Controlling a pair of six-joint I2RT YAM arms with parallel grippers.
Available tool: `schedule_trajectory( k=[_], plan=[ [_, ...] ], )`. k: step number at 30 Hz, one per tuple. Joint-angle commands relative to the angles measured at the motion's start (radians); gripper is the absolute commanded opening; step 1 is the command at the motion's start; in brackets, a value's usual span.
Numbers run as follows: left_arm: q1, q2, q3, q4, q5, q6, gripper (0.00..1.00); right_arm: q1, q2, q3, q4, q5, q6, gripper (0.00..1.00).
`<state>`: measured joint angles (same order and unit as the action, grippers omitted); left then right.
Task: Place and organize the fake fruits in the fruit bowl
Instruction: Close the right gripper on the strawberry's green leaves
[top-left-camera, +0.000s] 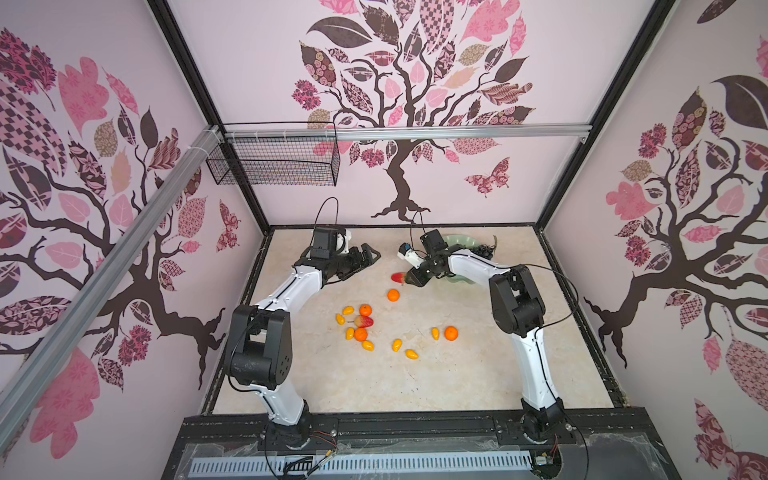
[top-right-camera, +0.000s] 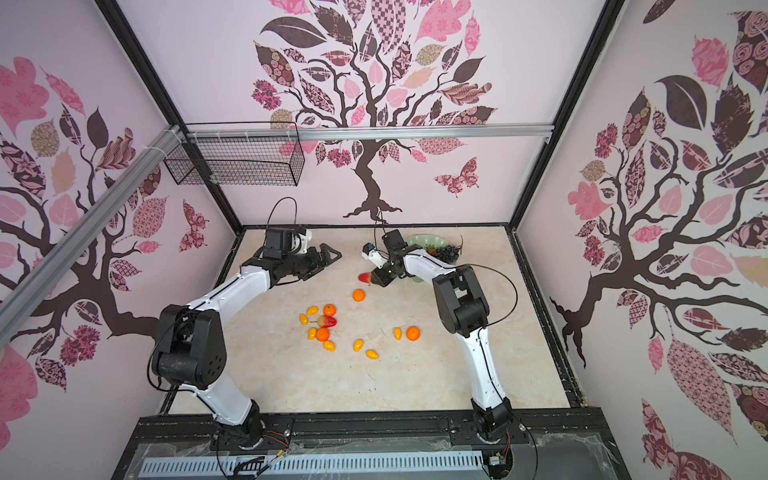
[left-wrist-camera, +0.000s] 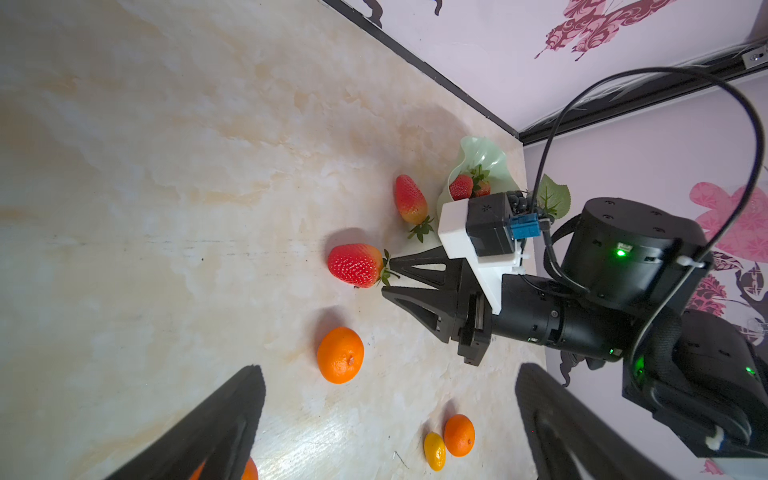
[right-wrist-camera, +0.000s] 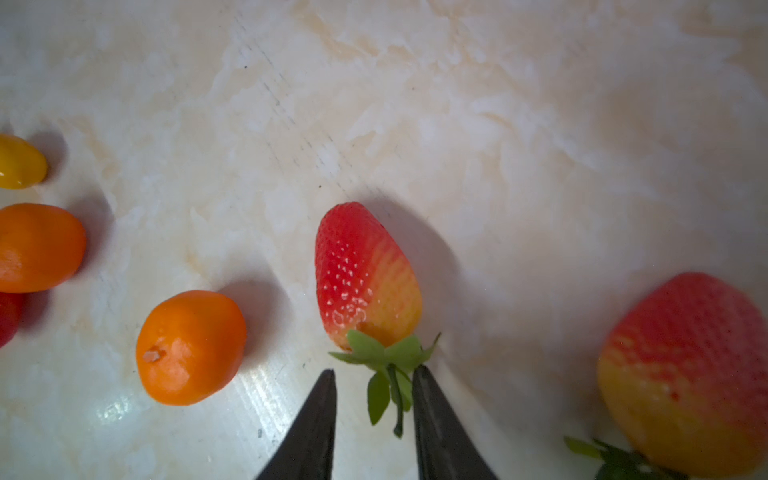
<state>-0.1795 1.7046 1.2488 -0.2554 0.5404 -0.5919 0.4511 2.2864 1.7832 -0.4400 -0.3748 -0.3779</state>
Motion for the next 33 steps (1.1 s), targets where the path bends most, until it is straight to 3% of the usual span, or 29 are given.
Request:
schedule_trajectory(
  k=[1,4,18,28,30,33],
  plan=[
    [0.012,0.01,0.001,0.024,0.004,-0.006,0.99,-0.001,0.047,0.038,-0.022,-0.013,0.003,0.28],
    [0.012,0.01,-0.001,0.024,0.004,-0.007,0.98,0.0,0.051,0.039,-0.023,-0.01,0.003,0.25],
    [0.014,0.008,0.001,0.027,0.007,-0.008,0.99,-0.001,0.065,0.048,-0.035,-0.004,0.011,0.27],
    [0.014,0.009,0.0,0.03,0.013,-0.011,0.99,0.0,0.066,0.047,-0.04,0.002,0.014,0.19],
    [0.013,0.006,0.0,0.03,0.013,-0.011,0.99,0.0,0.065,0.05,-0.04,0.002,0.014,0.2],
    [0.014,0.006,-0.002,0.031,0.013,-0.011,0.99,0.0,0.067,0.057,-0.038,-0.007,0.017,0.28]
  ],
)
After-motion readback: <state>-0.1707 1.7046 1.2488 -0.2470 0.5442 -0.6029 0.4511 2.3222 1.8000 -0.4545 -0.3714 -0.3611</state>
